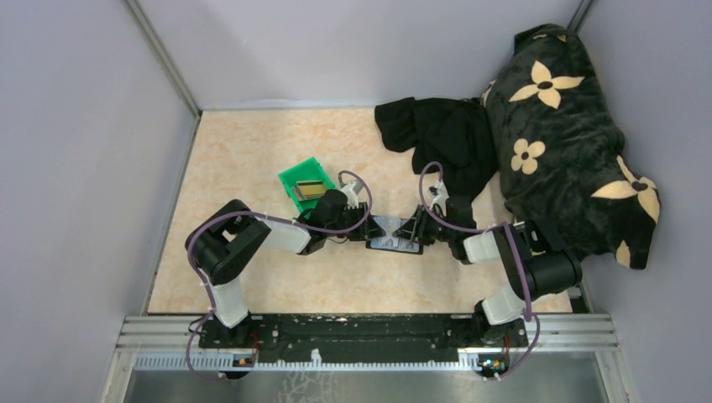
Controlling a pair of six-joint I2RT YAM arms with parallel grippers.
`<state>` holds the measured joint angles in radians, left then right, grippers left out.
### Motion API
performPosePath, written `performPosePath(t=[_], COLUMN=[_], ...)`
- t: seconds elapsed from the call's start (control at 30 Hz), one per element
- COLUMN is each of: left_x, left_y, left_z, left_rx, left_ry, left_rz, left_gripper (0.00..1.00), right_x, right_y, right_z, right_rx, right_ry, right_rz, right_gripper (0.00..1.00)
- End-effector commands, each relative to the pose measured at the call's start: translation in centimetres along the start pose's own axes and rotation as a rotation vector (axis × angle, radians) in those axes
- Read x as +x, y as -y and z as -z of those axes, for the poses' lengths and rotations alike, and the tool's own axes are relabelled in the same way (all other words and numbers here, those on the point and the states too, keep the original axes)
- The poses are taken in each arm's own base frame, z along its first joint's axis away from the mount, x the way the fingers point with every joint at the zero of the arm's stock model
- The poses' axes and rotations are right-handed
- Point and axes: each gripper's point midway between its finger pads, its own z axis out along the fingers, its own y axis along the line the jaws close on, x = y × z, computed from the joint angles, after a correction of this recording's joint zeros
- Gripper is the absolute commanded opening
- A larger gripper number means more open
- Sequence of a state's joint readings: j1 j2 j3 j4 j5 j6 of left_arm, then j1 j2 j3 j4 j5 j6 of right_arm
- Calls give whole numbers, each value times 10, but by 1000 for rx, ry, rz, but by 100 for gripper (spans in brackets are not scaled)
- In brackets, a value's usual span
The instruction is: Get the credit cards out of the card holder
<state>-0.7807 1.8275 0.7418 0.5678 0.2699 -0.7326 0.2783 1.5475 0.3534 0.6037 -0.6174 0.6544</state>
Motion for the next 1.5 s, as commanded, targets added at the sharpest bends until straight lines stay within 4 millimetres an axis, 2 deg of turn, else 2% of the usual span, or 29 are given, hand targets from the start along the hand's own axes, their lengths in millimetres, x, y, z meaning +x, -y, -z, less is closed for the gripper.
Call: performPosePath(t=[0.0,0.2,0.27,0.37,0.57,0.63,1.2,1.23,1.33,1.47], left_x=[19,22,21,22,26,27,27,27,26,26], left_y=[-15,-16,-16,-17,-20,-21,-27,-27,-25,-27], left_z=[-6,-8,-8,-9,-11,-11,-10,-10,-10,-10], left_rx=[-31,-30,-30,-34,-38,-38,-19,-15,-9,-12], left_ry=[-64,-74,-73,-74,-87,-90,-82,-83,-81,-82], left_rz=[18,26,26,28,38,40,74,74,74,74], left_gripper=[38,38,38,38,38,38,38,38,38,38], right_x=[-6,-5,-5,-6,-10,-11,-27,-27,-26,-25], right_y=[-4,-14,-15,-17,-19,-18,-9,-8,-8,-10], right_z=[-3,-4,-4,-2,3,4,18,19,18,18], right_rx=[-38,-101,-108,-112,-100,-94,7,12,6,-9], right_ry=[22,23,26,29,39,44,95,95,90,87], right_rz=[20,10,8,11,25,27,50,49,49,43], right_gripper=[35,34,31,25,4,0,0,2,15,16])
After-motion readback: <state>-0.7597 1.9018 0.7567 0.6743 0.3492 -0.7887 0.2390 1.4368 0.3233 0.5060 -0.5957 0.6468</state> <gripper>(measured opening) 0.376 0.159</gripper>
